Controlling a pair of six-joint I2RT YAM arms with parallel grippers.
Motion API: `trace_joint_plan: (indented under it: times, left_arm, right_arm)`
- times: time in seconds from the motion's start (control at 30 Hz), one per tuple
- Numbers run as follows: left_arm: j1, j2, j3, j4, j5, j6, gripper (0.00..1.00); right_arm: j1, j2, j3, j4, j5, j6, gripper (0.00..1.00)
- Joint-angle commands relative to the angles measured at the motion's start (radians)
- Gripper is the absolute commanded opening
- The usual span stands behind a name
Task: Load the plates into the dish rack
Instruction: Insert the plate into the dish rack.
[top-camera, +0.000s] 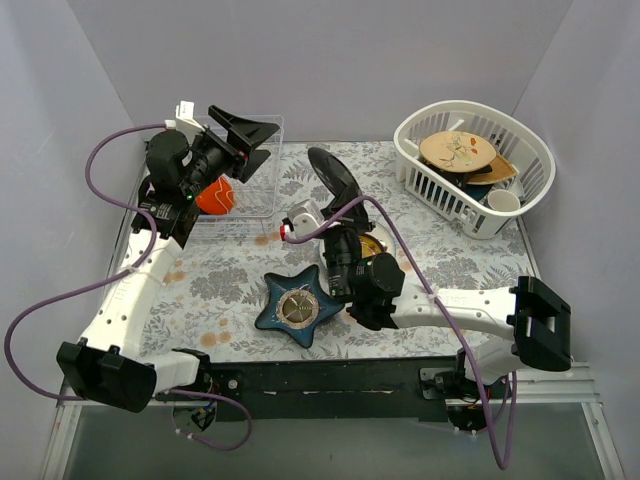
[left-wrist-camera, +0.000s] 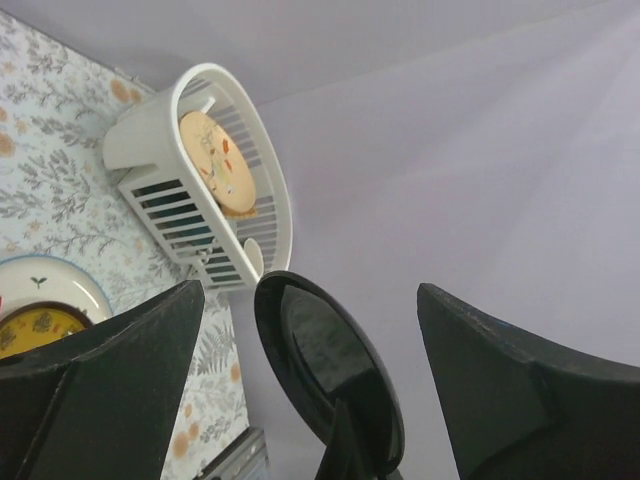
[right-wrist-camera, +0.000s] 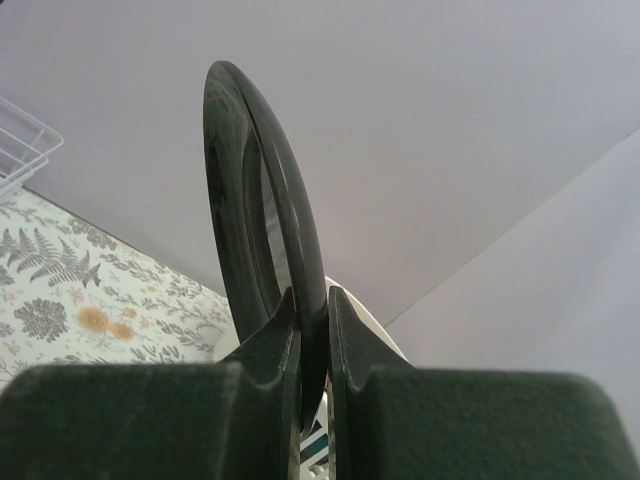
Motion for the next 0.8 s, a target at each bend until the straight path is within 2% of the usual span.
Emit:
trace_joint_plan:
  times: [0.0, 0.3, 0.77]
  left_arm:
    - [-0.019, -0.039, 0.021, 0.051, -0.081, -0.035, 0.87]
    - [-0.091, -0.003, 0.03, 0.045, -0.076, -0.038, 0.87]
    - [-0.099, 0.015, 0.061, 0.025, -0.036, -0.038, 0.87]
  right_arm:
    - [0.008, -0.035, 0.08, 0.213, -0.047, 0.013, 0.01]
    - [0.012, -0.017, 0.082, 0.153, -0.168, 0.015, 0.01]
    - [0.011, -0.006, 0.001, 0.046, -0.337, 0.009, 0.01]
